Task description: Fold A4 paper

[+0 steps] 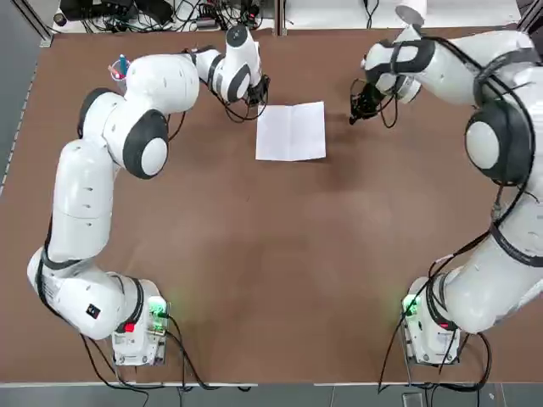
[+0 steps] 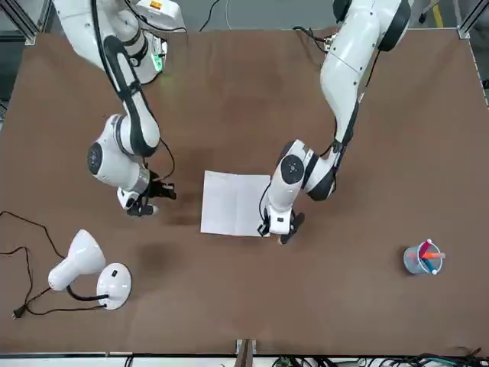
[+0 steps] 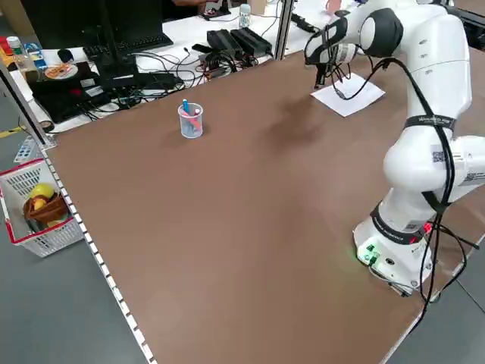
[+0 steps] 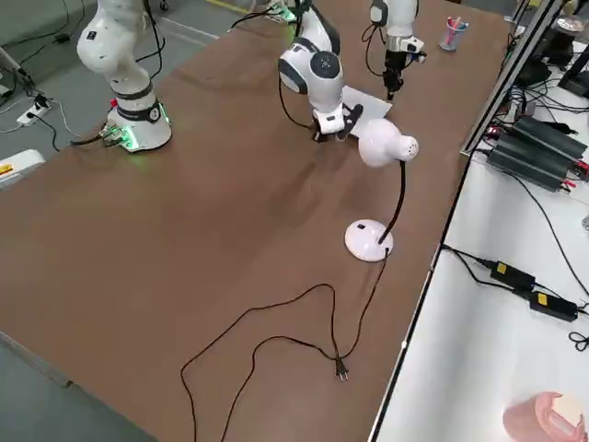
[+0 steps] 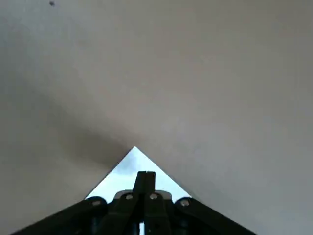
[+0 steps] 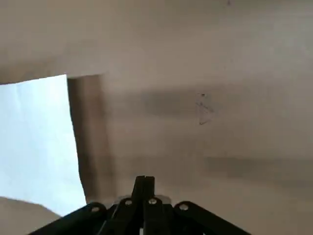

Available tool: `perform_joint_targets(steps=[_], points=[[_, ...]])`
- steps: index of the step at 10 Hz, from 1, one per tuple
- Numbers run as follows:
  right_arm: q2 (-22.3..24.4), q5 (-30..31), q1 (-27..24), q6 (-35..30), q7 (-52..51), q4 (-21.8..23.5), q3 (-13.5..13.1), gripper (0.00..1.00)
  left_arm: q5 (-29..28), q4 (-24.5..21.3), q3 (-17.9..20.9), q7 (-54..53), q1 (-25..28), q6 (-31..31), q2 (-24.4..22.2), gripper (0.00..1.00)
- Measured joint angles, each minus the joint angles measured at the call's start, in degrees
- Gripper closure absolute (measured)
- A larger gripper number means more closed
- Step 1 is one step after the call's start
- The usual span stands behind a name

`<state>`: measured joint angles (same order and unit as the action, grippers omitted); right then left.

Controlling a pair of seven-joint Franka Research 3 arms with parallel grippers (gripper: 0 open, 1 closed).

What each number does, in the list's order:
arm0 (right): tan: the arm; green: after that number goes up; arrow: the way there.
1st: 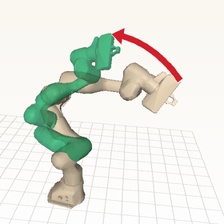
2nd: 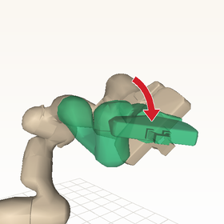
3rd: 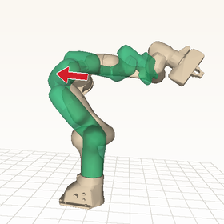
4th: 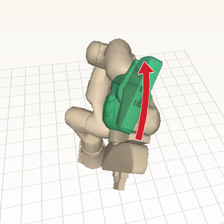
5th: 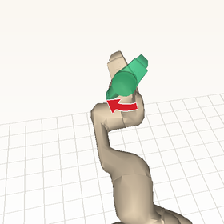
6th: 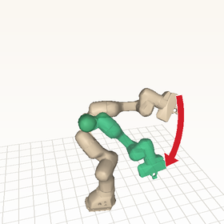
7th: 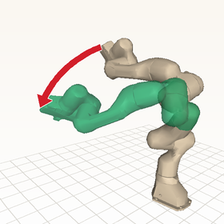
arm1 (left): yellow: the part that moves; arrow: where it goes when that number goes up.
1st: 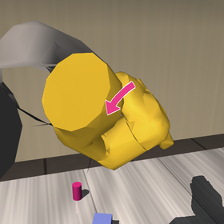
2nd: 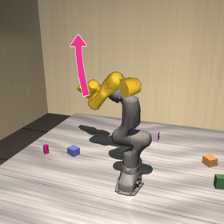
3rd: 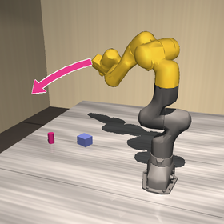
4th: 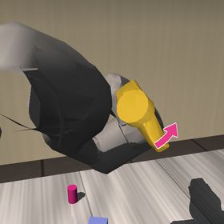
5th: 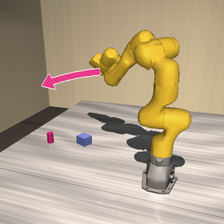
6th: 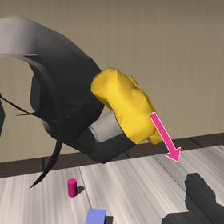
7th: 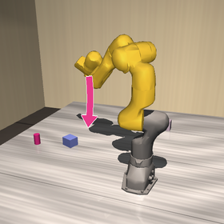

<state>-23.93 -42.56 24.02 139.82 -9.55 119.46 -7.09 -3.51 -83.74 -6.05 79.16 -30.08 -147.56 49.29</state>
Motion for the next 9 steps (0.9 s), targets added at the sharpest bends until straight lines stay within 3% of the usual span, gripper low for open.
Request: perform_joint_targets(steps=[2,9], points=[[-2.46,-5.42,0.37,0.23,-0.09,-0.62,0.57,0.99,0.0,0.01,0.21,0.12,-0.33,-0.83,0.87,0.99],[-5.24,-9.26,1.77,0.23,-0.07,-3.39,1.94,0.99,-0.02,0.04,2.29,0.19,-1.79,-1.82,2.03,0.99]])
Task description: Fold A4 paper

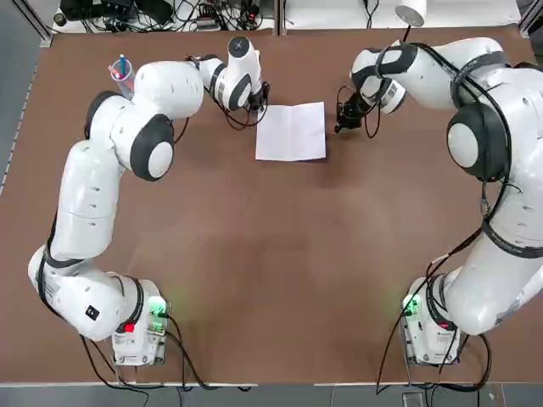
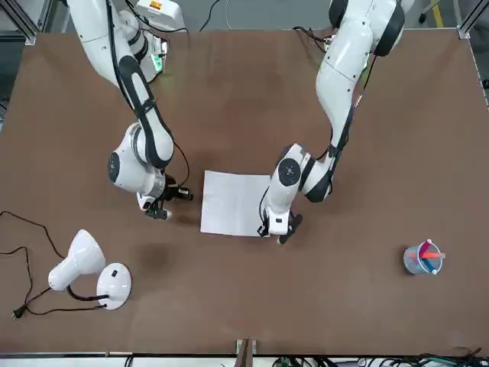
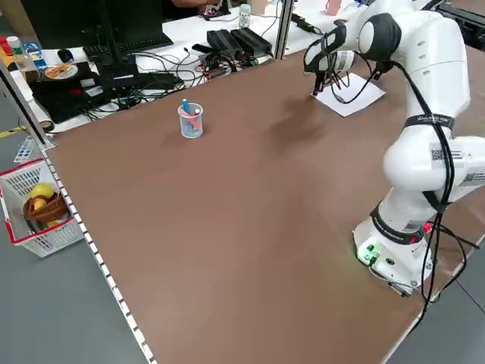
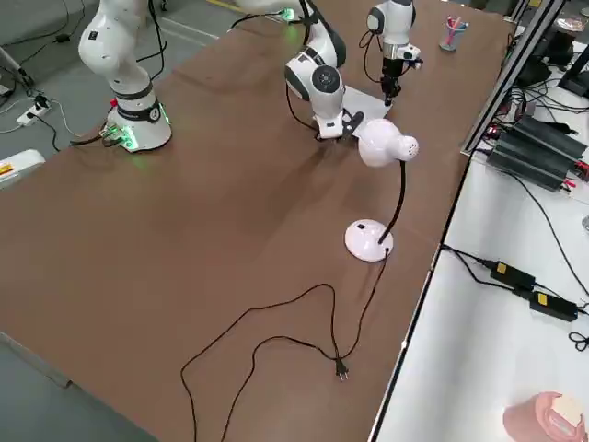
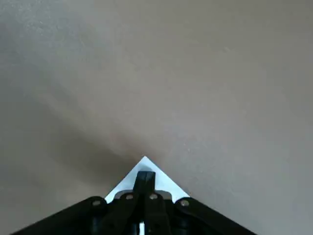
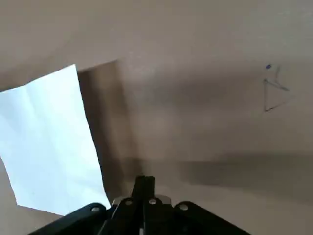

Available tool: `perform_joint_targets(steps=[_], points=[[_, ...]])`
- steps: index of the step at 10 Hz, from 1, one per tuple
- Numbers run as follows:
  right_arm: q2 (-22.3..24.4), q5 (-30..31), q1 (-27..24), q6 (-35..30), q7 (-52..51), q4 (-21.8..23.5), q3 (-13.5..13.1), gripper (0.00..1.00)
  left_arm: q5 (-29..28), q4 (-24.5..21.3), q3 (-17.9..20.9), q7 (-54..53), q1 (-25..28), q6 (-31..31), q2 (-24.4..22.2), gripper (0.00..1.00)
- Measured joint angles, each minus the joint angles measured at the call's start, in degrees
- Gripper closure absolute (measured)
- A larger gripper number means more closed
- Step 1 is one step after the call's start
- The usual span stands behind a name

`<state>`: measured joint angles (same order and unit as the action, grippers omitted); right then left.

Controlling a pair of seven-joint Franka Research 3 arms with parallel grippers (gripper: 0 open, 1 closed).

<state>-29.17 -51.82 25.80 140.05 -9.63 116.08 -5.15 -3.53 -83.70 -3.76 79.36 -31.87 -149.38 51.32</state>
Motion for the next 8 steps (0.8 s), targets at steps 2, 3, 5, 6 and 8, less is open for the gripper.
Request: perform_joint_targets(steps=[2,3,5,6,8], points=[[-0.56,-0.14,0.06,0.0,0.0,-0.58,0.46,0.99,0.0,-0.01,0.3,0.11,-0.3,-0.03,0.0,0.99],[-0.63,-0.92,0.12,0.0,0.01,-1.04,1.25,0.99,0.0,-0.05,0.31,0.11,-0.31,-0.12,-0.01,0.99],[-0.94,-2.43,0.63,0.0,0.02,-1.94,2.01,0.99,0.0,-0.15,0.35,0.12,-0.32,-0.35,-0.01,0.99],[-1.61,-2.7,0.94,0.0,0.02,-2.47,2.03,0.99,0.0,-0.16,0.36,0.12,-0.34,-0.38,-0.02,0.99],[-3.03,-2.93,1.06,0.0,0.02,-3.63,1.97,0.99,0.0,-0.17,0.38,0.13,-0.34,-0.4,-0.02,0.99]])
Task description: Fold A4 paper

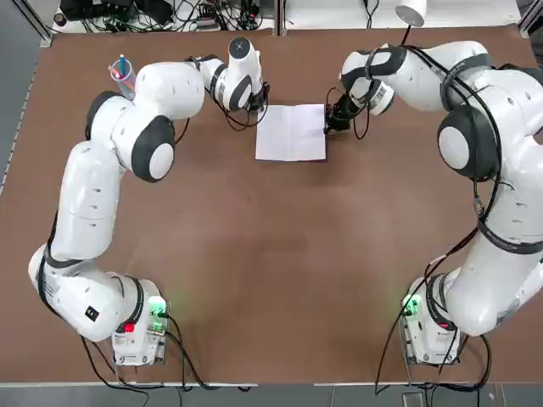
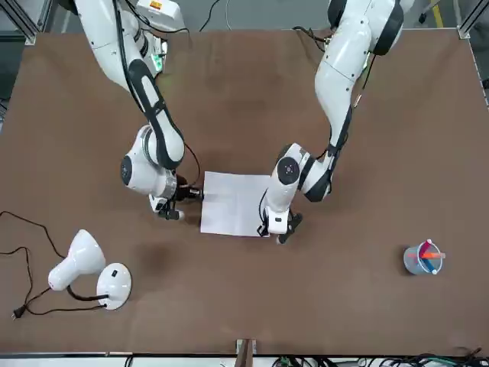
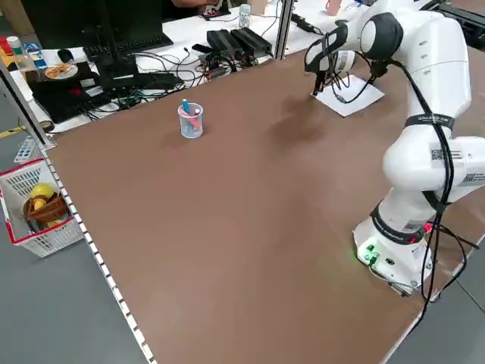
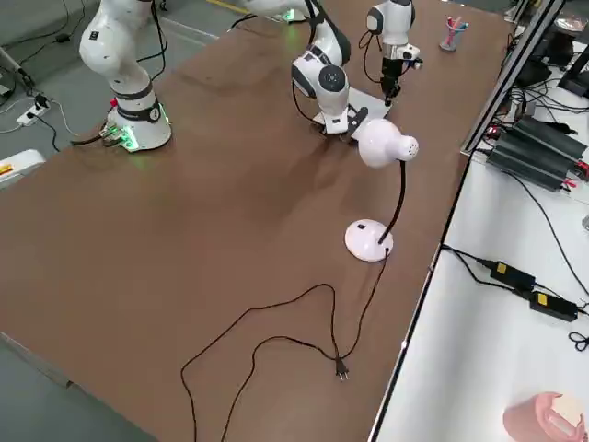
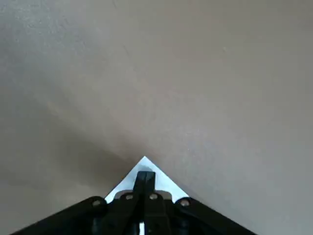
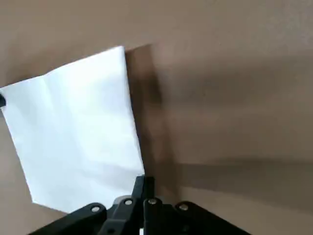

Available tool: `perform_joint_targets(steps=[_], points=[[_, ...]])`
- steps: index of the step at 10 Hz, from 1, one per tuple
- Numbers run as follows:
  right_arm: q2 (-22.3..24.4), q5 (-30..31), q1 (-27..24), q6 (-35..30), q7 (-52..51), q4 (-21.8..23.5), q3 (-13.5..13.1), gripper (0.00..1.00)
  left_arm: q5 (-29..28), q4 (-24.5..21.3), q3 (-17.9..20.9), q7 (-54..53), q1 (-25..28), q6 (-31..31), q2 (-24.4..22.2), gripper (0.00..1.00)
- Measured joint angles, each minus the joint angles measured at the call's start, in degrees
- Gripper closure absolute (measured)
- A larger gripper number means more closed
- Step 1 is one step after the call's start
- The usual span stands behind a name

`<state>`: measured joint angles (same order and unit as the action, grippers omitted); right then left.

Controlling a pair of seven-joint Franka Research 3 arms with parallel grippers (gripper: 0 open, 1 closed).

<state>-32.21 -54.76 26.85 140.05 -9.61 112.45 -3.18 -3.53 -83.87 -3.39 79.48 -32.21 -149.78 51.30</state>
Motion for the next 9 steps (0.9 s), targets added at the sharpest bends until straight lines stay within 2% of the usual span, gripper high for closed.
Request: perform_joint_targets(steps=[9], points=[[-1.34,-0.05,-0.42,0.02,-1.58,-1.0,-1.09,0.99,0.0,-0.01,0.01,0.0,-0.01,-0.03,0.0,0.99]])
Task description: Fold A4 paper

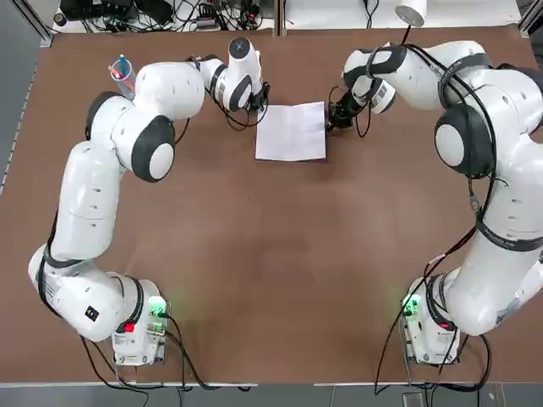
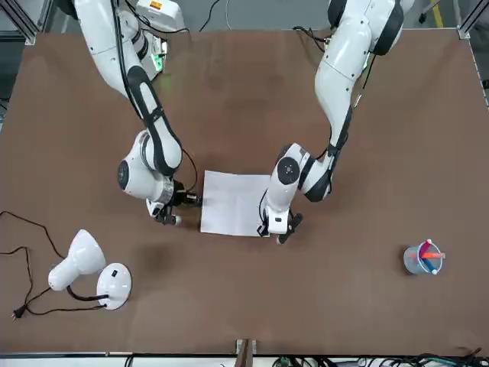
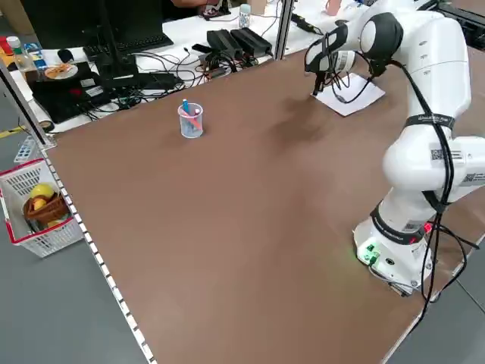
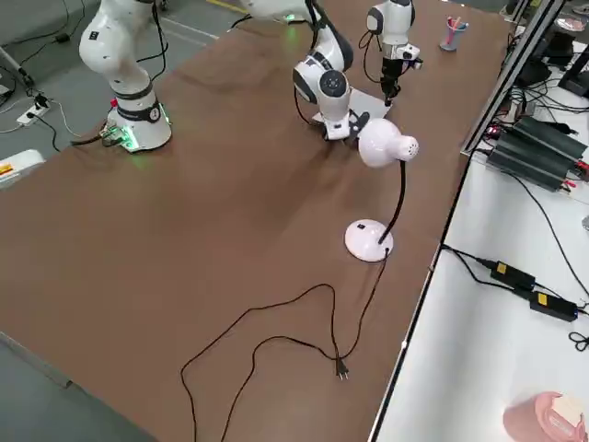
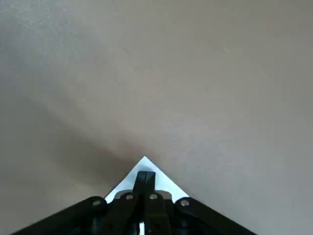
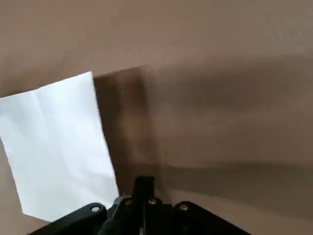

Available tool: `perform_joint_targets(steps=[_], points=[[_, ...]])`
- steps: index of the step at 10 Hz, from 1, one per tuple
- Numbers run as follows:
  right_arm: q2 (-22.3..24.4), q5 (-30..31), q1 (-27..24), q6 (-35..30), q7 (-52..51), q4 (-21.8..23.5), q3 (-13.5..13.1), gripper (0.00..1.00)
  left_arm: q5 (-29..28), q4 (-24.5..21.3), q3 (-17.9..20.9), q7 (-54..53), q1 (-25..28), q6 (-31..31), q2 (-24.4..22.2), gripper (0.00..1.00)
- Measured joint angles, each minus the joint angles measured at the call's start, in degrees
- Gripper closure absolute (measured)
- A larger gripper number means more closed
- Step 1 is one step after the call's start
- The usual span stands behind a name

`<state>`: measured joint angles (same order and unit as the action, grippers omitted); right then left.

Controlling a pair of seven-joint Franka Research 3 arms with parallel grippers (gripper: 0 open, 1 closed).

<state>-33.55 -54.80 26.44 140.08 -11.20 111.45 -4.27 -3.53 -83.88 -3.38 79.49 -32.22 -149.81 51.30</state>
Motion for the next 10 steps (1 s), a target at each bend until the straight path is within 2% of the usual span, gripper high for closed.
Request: perform_joint_targets(steps=[10], points=[[-0.21,-2.0,0.21,-0.11,0.04,-1.18,0.48,0.99,0.0,-0.02,0.0,0.0,0.0,-0.06,0.0,0.99]])
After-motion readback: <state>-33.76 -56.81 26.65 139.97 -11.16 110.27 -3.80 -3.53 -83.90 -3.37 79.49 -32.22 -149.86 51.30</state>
